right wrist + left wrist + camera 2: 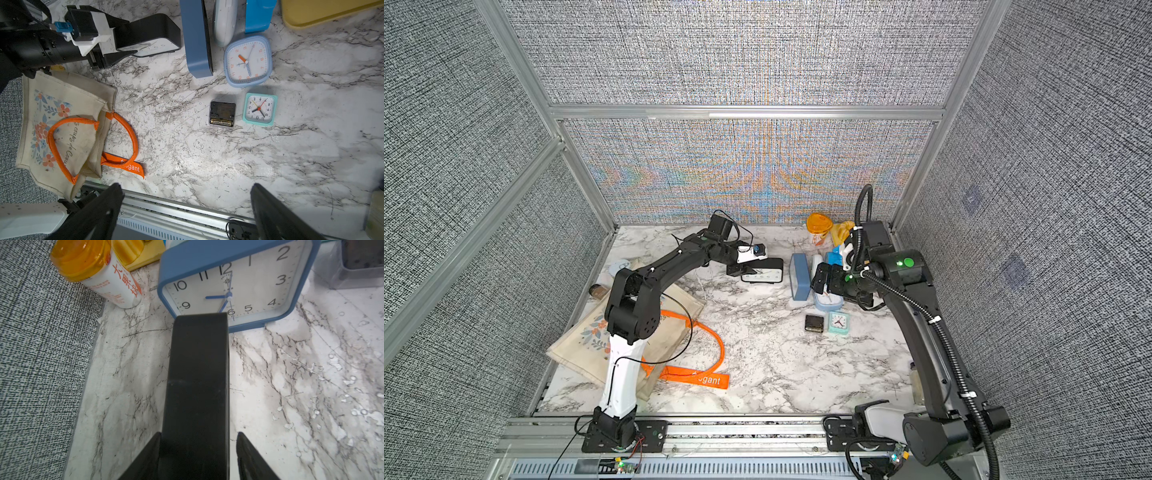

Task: Take the alarm clock out of the canvas bag
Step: Place the alarm at the center of the board, then move the canvas bag to the center of the board.

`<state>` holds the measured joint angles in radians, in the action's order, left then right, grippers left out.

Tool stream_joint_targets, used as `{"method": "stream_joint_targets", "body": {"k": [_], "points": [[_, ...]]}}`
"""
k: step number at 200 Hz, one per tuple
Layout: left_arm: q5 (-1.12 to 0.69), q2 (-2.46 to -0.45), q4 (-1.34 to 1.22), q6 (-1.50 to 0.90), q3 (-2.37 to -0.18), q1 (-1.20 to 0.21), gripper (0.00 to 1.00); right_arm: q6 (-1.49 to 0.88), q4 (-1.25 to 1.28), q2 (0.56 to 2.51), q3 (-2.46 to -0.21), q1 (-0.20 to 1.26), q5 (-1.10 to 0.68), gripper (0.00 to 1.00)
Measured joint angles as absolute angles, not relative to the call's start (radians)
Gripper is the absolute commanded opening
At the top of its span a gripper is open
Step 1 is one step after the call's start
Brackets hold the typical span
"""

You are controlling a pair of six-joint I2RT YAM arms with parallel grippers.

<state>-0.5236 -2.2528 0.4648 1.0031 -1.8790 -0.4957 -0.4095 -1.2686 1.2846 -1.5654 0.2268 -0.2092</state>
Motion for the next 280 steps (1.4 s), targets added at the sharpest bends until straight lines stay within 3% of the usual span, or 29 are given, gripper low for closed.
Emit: {"method": "stream_joint_targets", "body": {"k": [98, 132, 164, 221, 280], "points": [[-0.356, -2.077, 0.247, 0.905, -1.84, -0.495, 0.66, -0.374, -1.288, 1.306, -1.683, 0.289, -0.181, 0.99], [-0.197, -1.785, 0.012, 0.76, -1.626, -0.495, 0.85, -0.358, -1.15, 1.238, -1.623, 0.416, -0.162, 0.99], [0.0, -1.461, -0.079, 0.59, -1.496, -0.495, 0.87, -0.454, -0.806, 1.18, -1.432, 0.598, -0.179, 0.99], [0.276, -0.985, 0.293, 0.127, -1.42, -0.493, 0.94, -0.828, -0.299, 1.441, -1.314, 0.953, -0.088, 0.99], [0.302, -0.797, 0.58, -0.162, -1.362, -0.493, 0.94, -1.264, -0.023, 1.689, -1.217, 1.164, 0.041, 0.99]]}}
